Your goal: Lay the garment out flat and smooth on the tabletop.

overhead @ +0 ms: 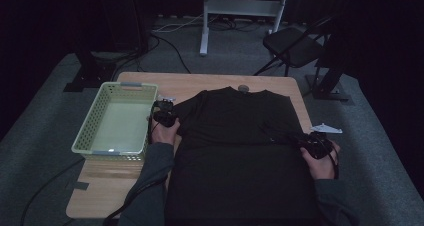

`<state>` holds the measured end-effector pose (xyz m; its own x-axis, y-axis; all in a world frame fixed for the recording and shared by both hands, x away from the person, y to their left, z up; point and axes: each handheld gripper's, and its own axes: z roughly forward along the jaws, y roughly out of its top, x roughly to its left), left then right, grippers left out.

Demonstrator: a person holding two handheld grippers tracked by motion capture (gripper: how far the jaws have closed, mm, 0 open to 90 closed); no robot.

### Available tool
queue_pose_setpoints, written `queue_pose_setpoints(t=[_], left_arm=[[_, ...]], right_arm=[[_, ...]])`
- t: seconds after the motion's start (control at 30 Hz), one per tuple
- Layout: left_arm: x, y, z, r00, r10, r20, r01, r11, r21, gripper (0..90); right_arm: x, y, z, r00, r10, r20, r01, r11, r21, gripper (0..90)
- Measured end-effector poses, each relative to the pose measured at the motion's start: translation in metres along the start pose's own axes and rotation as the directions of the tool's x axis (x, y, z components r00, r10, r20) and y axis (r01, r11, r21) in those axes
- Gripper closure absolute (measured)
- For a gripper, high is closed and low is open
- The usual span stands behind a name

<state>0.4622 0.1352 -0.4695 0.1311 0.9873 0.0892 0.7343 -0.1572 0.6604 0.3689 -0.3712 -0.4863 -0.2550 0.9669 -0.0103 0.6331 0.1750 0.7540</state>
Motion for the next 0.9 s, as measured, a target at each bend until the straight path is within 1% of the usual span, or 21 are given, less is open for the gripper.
queue_pose_setpoints(t=[0.07, 0.13, 0.37, 0.53, 0.67, 0.7, 0.77, 0.8, 0.87, 0.9], left_arm=[[-0.001, -0.002, -0.002, 1.0, 0.005, -0.007, -0.005, 1.0, -0.001, 70.4], [-0.002, -0.004, -0.004, 0.9997, 0.021, -0.016, -0.021, 0.9998, -0.004, 70.4], [-0.001, -0.006, -0.005, 0.9994, 0.012, -0.032, -0.012, 0.9999, -0.004, 69.1], [-0.002, -0.007, -0.005, 0.9981, 0.013, -0.059, -0.013, 0.9999, -0.007, 68.7], [-0.001, -0.006, -0.005, 0.998, 0.005, -0.063, -0.006, 1.0, -0.004, 66.8], [-0.001, -0.006, -0.005, 0.9984, 0.001, -0.057, -0.001, 1.0, -0.004, 66.4], [-0.002, -0.006, -0.006, 0.9995, -0.011, -0.029, 0.01, 0.9999, -0.01, 62.8], [-0.002, -0.005, -0.008, 0.9998, -0.01, -0.015, 0.01, 0.9997, -0.023, 61.2], [-0.005, -0.003, -0.013, 0.9995, -0.003, 0.03, 0.005, 0.9987, -0.051, 59.3], [-0.007, -0.002, -0.016, 0.9991, 0.004, 0.041, -0.001, 0.9979, -0.065, 58.8]], right_arm=[[-0.002, -0.001, -0.002, 1.0, 0.003, 0.003, -0.003, 1.0, 0.002, 51.2], [-0.005, -0.003, -0.003, 0.9999, 0.009, 0.009, -0.009, 1.0, 0.001, 51.2], [-0.008, -0.004, -0.005, 0.9998, 0.018, 0.013, -0.018, 0.9998, 0.002, 51.2], [-0.009, -0.005, -0.005, 0.9995, 0.028, 0.012, -0.028, 0.9996, 0.003, 51.0], [-0.009, -0.005, -0.005, 0.9996, 0.027, 0.012, -0.027, 0.9996, 0.002, 51.0], [-0.01, -0.005, -0.006, 0.9995, 0.029, 0.011, -0.029, 0.9996, 0.001, 50.8], [-0.011, -0.005, -0.006, 0.9989, 0.046, -0.009, -0.046, 0.9989, -0.001, 51.1], [-0.013, -0.005, -0.007, 0.9981, 0.058, -0.021, -0.058, 0.9983, -0.003, 51.2], [-0.015, -0.006, -0.01, 0.9959, 0.082, -0.039, -0.082, 0.9965, -0.013, 51.6], [-0.016, -0.006, -0.012, 0.9952, 0.089, -0.042, -0.09, 0.9957, -0.023, 51.8]])
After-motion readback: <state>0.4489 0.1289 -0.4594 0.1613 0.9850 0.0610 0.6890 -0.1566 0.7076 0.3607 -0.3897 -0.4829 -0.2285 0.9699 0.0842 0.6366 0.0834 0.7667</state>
